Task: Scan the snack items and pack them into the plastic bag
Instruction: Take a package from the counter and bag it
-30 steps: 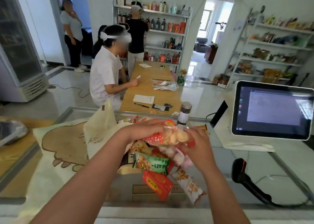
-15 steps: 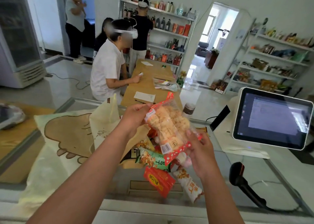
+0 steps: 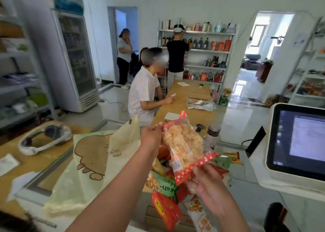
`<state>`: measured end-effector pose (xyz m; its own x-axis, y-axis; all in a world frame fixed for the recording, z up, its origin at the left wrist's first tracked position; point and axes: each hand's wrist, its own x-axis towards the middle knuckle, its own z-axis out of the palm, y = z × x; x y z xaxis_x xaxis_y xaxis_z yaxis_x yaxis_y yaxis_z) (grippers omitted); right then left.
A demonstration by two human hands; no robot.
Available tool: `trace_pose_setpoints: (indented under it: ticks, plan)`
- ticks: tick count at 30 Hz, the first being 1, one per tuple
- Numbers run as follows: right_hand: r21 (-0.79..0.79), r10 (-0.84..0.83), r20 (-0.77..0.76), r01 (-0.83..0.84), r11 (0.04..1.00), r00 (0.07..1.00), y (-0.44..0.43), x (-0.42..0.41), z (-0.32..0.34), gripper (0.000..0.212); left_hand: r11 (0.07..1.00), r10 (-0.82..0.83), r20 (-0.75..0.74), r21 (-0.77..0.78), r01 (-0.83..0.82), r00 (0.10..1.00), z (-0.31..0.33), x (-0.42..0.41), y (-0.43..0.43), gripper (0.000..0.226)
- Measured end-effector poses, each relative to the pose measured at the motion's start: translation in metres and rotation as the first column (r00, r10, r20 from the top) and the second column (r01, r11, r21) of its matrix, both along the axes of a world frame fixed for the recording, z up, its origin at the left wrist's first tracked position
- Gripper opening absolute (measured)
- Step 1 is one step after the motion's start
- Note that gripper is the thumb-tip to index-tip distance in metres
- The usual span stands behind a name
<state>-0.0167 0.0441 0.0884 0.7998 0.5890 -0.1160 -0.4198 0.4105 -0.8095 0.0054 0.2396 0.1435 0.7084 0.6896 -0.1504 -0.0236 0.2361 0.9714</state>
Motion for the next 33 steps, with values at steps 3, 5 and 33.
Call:
trace_pose_setpoints:
  ticks: [3,5,33]
  plan:
    - [0.014,-0.020,-0.052,0.021,1.000,0.998,-0.015,0.009,0.006,0.042,0.997,0.059,-0.033,0.042,-0.057,0.998,0.003,0.005,-0.008,0.034]
    - [0.004,-0.061,-0.082,0.062,0.998,0.995,-0.027,0.017,0.008,0.034,0.985,0.097,-0.035,0.145,-0.090,0.995,0.002,0.010,-0.017,0.038]
    - [0.106,-0.229,-0.099,0.239,0.965,0.968,-0.027,0.015,0.058,0.021,0.843,-0.407,0.370,-0.199,0.499,0.835,0.041,0.035,-0.088,0.053]
